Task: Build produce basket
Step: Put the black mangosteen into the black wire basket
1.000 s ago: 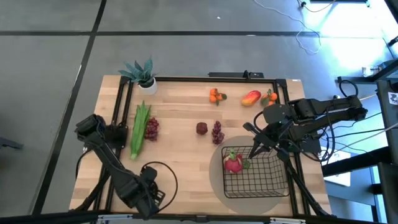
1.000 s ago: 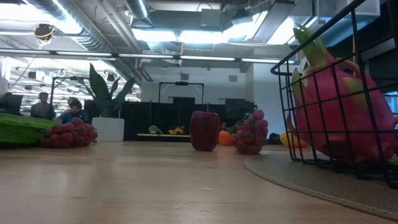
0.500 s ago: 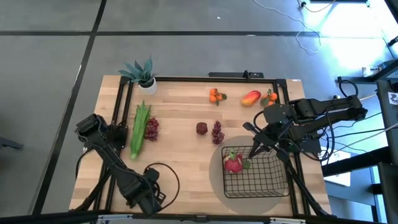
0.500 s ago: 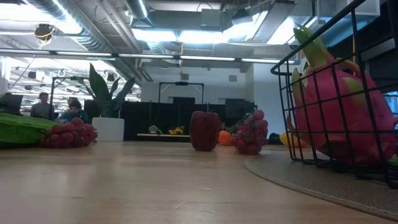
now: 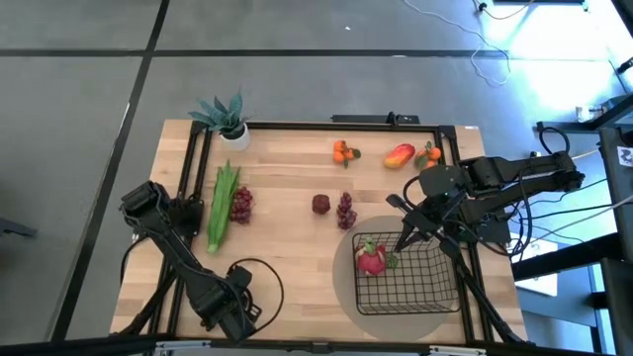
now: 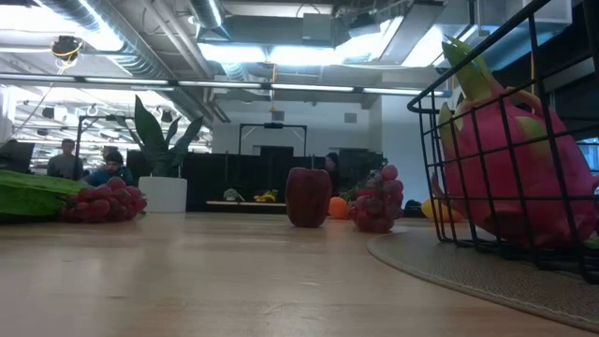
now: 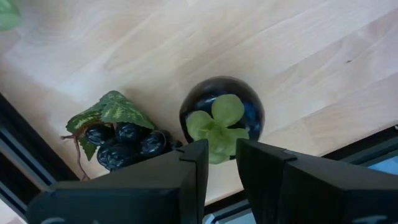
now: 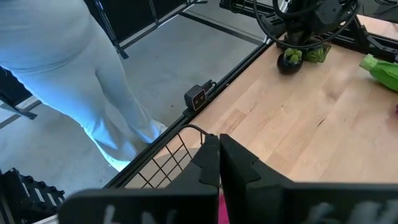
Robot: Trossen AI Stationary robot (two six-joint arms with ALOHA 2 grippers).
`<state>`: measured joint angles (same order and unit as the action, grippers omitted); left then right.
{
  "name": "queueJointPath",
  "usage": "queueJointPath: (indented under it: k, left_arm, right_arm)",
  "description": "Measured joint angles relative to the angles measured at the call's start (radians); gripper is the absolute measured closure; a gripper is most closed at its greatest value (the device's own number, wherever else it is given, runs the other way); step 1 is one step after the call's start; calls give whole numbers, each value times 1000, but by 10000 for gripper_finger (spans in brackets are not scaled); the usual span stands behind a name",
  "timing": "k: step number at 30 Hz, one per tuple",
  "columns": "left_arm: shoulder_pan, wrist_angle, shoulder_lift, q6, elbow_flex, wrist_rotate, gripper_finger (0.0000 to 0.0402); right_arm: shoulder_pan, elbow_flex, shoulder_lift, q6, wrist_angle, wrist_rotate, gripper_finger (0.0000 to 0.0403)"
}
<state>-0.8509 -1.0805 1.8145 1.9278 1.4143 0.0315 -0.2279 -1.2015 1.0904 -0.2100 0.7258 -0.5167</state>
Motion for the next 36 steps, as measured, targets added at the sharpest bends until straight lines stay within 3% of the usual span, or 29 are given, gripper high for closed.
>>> queueJointPath:
  k: [17, 25, 36]
  left_arm:
    - [0, 1, 43, -4, -1, 0, 331]
    - [0, -10, 44, -25, -1, -6, 392]
    - [54, -77, 45, -161, 71, 5, 399]
  right_arm:
    - [0, 0, 0, 0, 0, 0, 403]
    - [0, 0, 0, 0, 0, 0, 403]
    - [0, 1, -6, 14, -1, 1, 403]
